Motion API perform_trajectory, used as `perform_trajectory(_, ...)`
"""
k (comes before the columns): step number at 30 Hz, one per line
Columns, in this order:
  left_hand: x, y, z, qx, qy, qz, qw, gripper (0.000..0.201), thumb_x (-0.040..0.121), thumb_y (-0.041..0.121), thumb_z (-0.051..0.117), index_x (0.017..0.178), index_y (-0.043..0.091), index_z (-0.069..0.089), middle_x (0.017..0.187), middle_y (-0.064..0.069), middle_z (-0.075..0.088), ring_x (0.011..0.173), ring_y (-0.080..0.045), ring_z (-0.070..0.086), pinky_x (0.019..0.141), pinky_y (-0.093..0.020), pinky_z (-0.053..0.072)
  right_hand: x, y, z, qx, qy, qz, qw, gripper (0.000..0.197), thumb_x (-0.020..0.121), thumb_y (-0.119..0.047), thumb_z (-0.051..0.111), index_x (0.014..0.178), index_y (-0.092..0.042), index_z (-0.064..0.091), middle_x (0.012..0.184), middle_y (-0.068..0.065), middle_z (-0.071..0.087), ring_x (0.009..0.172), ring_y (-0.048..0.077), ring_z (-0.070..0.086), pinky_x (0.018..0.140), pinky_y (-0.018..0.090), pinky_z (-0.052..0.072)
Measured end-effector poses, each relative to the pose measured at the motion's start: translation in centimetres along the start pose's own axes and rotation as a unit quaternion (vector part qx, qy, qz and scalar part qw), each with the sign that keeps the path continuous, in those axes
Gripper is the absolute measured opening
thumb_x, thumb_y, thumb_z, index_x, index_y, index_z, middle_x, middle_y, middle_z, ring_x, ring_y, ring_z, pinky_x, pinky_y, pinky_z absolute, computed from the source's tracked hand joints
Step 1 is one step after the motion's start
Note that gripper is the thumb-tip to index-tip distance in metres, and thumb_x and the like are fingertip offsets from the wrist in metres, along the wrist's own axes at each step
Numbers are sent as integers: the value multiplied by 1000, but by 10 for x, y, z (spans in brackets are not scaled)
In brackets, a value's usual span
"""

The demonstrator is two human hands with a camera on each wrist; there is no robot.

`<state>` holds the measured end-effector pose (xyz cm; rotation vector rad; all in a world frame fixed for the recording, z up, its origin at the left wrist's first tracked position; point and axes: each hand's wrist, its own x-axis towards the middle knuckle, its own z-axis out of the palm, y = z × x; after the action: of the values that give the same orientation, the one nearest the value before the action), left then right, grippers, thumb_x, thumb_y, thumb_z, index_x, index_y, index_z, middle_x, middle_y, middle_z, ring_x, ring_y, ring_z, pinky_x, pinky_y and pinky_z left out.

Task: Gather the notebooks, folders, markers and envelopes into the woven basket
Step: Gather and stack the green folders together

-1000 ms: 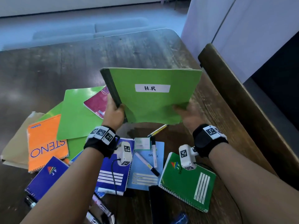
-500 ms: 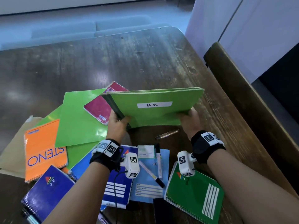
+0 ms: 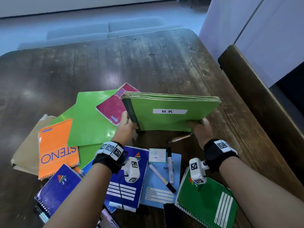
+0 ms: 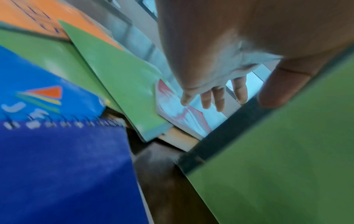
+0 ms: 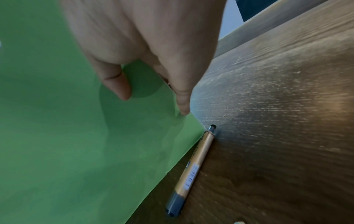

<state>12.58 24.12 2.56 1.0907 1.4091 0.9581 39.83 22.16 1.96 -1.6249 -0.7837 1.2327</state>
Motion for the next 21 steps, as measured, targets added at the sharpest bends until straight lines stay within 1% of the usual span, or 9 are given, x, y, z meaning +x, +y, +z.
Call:
perform_trajectory(1, 6, -6, -17, 43, 24, -4, 999, 43, 85, -5, 51, 126, 6, 50, 115, -6, 63, 95, -7, 62, 76, -17, 49, 1, 0, 0, 5, -2, 2, 1000, 26, 75, 0, 68, 92, -18, 71, 96, -1, 76, 102, 28, 68, 96, 44, 53)
perform_trajectory(3, 18, -27, -62, 161, 128, -46, 978, 42, 85, 5, 55, 128, 5, 55, 127, -12, 58, 111, -21, 57, 91, -31, 46, 1, 0, 0, 13, -7, 7, 1000, 25, 72, -3, 68, 92, -17, 72, 95, -1, 78, 105, 31, 68, 96, 45, 53)
perform_trajectory(6, 25, -58, -132, 322, 265, -205, 885, 48, 85, 17, 64, 131, 4, 56, 136, -25, 49, 122, -38, 49, 102, -44, 41, 3, 0, 1, 2, -5, 12, 1000, 22, 76, -1, 66, 92, -17, 71, 95, 0, 76, 104, 31, 67, 97, 45, 52)
perform_trajectory(8, 20, -69, -157, 367, 282, -276, 843, 59, 83, 26, 70, 134, 3, 51, 140, -28, 40, 129, -43, 39, 105, -50, 36, 4, 0, 1, -1, 4, 20, 1000, 23, 71, -7, 67, 92, -17, 71, 95, -1, 77, 104, 30, 67, 98, 47, 52)
perform_trajectory(10, 15, -77, -161, 424, 240, -274, 829, 67, 82, 36, 74, 136, 7, 47, 146, -24, 32, 135, -41, 32, 107, -55, 33, 4, -2, 3, -6, 15, 30, 999, 21, 73, -6, 68, 90, -18, 69, 92, -3, 75, 102, 28, 66, 96, 43, 51)
perform_trajectory(13, 10, -84, -144, 541, 144, -211, 801, 72, 81, 52, 71, 142, 24, 42, 158, -15, 19, 145, -36, 22, 111, -61, 27, 5, -2, 9, -15, 22, 40, 999, 26, 86, 4, 64, 87, -21, 63, 91, -4, 69, 94, 22, 61, 91, 39, 49)
perform_trajectory(16, 12, -84, -116, 574, 73, -149, 802, 75, 81, 48, 70, 146, 29, 36, 163, -10, 10, 149, -34, 14, 115, -60, 23, 1, -4, 19, -34, 0, 33, 999, 28, 87, 9, 60, 88, -19, 63, 88, -2, 69, 85, 18, 62, 80, 32, 50)
perform_trajectory(19, 13, -83, -94, 589, 5, -109, 801, 77, 81, 40, 71, 148, 31, 34, 164, -8, 10, 150, -31, 14, 118, -57, 21, -2, -8, 29, -39, -36, 23, 998, 32, 85, 14, 57, 91, -16, 66, 94, 2, 72, 91, 23, 66, 84, 37, 54)
perform_trajectory(21, 13, -80, -87, 598, -23, -90, 796, 76, 83, 34, 72, 148, 28, 34, 163, -8, 13, 149, -31, 19, 117, -56, 25, -5, -14, 35, -49, -50, 14, 997, 32, 85, 14, 56, 90, -16, 65, 92, 1, 71, 86, 19, 64, 77, 32, 52)
